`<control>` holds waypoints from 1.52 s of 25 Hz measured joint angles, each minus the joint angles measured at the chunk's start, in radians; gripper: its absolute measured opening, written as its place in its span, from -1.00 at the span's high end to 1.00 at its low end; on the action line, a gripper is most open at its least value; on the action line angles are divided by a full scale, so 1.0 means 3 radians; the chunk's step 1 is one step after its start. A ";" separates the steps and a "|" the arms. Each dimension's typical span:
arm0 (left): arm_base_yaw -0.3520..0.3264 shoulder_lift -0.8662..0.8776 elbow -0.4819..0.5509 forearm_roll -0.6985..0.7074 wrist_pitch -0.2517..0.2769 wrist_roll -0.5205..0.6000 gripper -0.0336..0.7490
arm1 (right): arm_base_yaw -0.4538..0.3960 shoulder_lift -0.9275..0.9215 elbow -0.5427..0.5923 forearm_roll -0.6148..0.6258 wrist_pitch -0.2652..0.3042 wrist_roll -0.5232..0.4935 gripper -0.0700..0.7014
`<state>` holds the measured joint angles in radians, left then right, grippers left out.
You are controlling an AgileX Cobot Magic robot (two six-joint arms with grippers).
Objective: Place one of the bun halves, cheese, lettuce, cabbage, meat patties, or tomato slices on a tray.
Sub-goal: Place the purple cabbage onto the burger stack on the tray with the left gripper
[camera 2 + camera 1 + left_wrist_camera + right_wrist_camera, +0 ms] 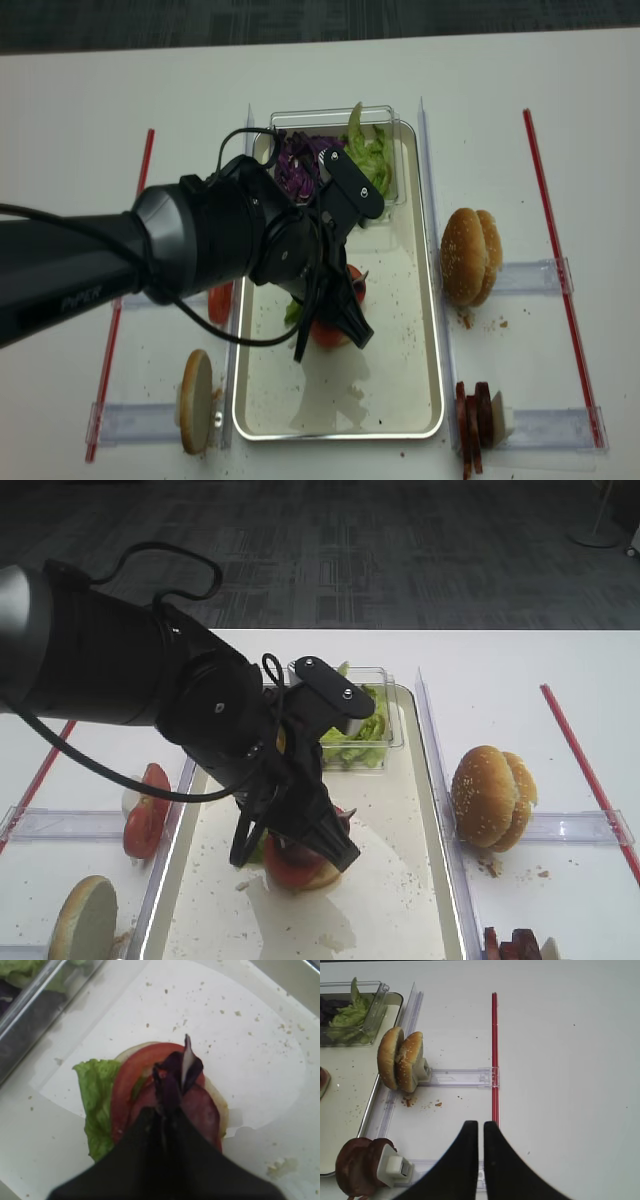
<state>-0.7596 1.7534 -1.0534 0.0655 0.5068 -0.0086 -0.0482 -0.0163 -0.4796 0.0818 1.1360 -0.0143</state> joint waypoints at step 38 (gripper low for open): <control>0.0000 -0.0046 0.0000 0.0000 -0.0066 -0.0089 -0.86 | 0.0000 0.0000 0.0000 0.0000 0.0000 0.0000 0.64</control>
<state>-0.7596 1.7397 -1.0534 0.0655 0.4871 -0.0352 -0.0482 -0.0163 -0.4796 0.0818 1.1360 -0.0143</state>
